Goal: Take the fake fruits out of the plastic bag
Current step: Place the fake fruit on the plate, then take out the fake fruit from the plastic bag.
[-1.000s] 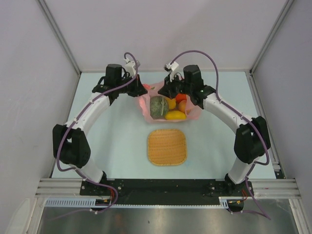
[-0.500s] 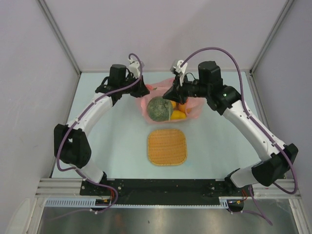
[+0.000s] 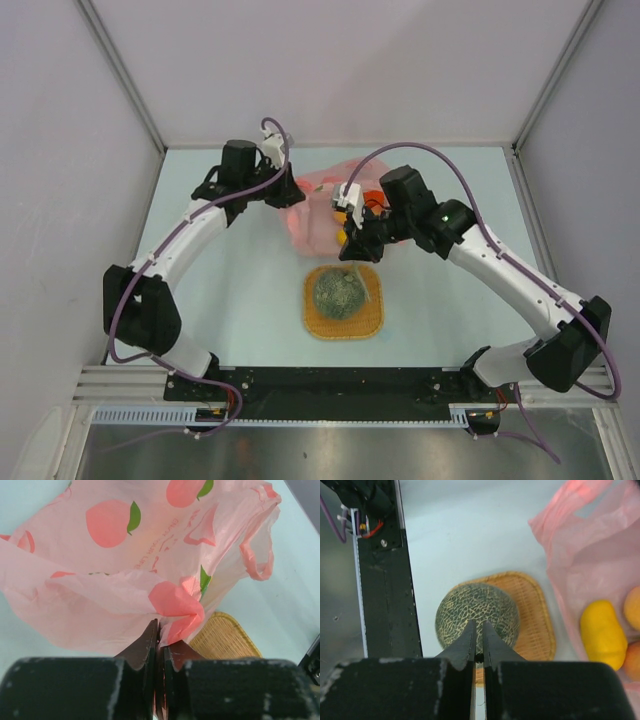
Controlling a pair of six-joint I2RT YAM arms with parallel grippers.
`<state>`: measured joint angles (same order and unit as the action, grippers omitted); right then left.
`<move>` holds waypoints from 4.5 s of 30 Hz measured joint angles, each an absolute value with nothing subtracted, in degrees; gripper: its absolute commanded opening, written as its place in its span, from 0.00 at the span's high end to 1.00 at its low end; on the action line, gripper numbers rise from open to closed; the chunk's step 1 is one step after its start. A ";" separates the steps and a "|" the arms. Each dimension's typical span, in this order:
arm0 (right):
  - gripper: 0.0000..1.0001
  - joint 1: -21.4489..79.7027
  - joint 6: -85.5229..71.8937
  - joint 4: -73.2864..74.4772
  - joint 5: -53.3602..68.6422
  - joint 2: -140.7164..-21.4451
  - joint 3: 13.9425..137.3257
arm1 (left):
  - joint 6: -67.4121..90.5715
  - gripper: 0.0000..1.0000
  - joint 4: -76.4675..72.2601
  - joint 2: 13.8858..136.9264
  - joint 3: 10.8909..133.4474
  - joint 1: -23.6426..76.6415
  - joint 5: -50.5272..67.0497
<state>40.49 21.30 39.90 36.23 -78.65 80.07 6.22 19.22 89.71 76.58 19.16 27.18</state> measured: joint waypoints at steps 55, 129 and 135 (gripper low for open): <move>0.73 51.33 20.80 37.41 34.76 -97.82 90.78 | 7.11 0.82 19.42 87.44 74.46 19.38 27.38; 0.71 26.30 42.46 42.02 27.27 -102.91 86.56 | 5.48 0.78 19.51 89.95 73.93 20.69 27.55; 0.74 26.48 45.78 44.10 32.08 -92.49 83.42 | 5.48 0.78 19.42 90.78 73.93 20.69 27.20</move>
<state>26.48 45.78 44.10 32.08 -92.49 83.42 5.48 19.42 90.78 73.93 20.69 27.20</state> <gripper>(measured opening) 0.621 0.221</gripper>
